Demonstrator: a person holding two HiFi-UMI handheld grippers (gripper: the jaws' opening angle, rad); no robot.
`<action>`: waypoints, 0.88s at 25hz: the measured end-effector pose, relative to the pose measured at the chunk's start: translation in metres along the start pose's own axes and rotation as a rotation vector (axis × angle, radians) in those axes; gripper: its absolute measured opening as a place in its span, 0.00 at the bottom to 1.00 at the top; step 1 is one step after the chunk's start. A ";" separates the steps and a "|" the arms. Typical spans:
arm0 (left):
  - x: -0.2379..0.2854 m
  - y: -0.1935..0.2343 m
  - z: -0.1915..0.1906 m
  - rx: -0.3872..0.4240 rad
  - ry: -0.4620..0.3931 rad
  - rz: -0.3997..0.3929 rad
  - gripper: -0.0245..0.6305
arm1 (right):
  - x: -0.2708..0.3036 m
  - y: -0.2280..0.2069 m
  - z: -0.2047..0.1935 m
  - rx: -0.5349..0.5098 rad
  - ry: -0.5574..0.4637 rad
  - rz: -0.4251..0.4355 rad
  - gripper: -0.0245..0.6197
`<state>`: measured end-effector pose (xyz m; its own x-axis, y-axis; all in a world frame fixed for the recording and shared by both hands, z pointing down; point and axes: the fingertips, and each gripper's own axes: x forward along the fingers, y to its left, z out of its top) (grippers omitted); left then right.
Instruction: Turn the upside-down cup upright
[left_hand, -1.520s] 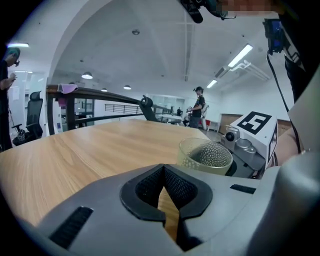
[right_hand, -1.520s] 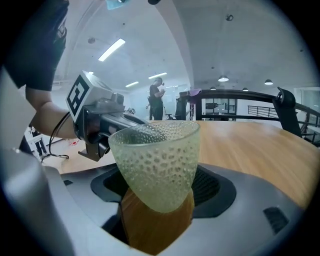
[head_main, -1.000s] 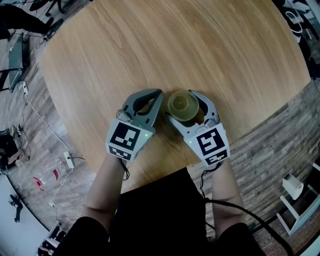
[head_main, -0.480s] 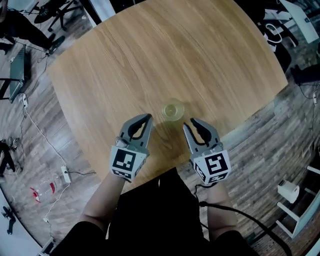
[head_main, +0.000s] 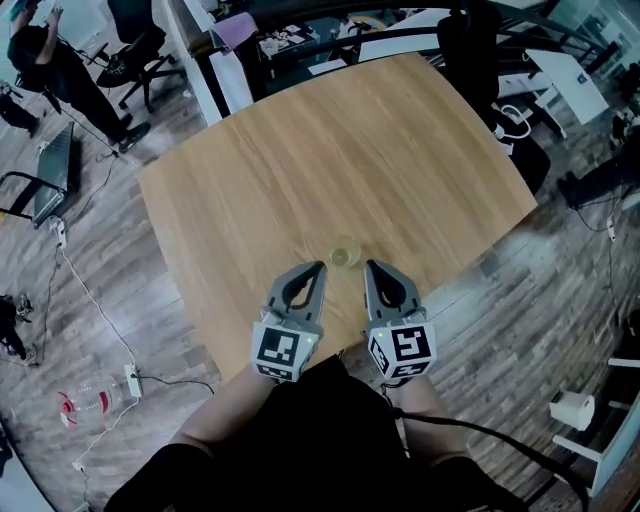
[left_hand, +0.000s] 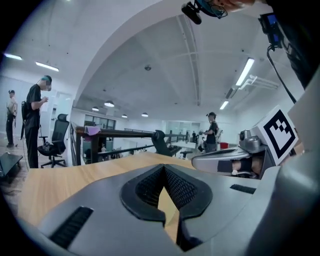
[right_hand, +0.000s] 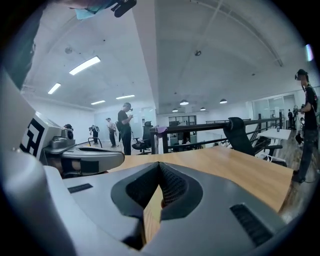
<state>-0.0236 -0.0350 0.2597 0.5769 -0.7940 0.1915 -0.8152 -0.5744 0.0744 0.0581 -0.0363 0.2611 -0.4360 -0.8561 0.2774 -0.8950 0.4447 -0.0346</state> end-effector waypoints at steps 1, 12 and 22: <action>-0.003 -0.004 0.013 0.003 -0.024 0.005 0.05 | -0.005 0.002 0.010 -0.007 -0.017 -0.006 0.06; -0.037 -0.028 0.056 -0.017 -0.099 0.016 0.05 | -0.046 0.036 0.060 -0.045 -0.109 -0.012 0.06; -0.054 -0.042 0.069 -0.026 -0.121 0.010 0.05 | -0.062 0.046 0.075 -0.054 -0.137 0.003 0.06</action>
<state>-0.0170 0.0184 0.1786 0.5697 -0.8186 0.0733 -0.8209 -0.5625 0.0987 0.0369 0.0178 0.1704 -0.4505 -0.8812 0.1433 -0.8891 0.4574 0.0174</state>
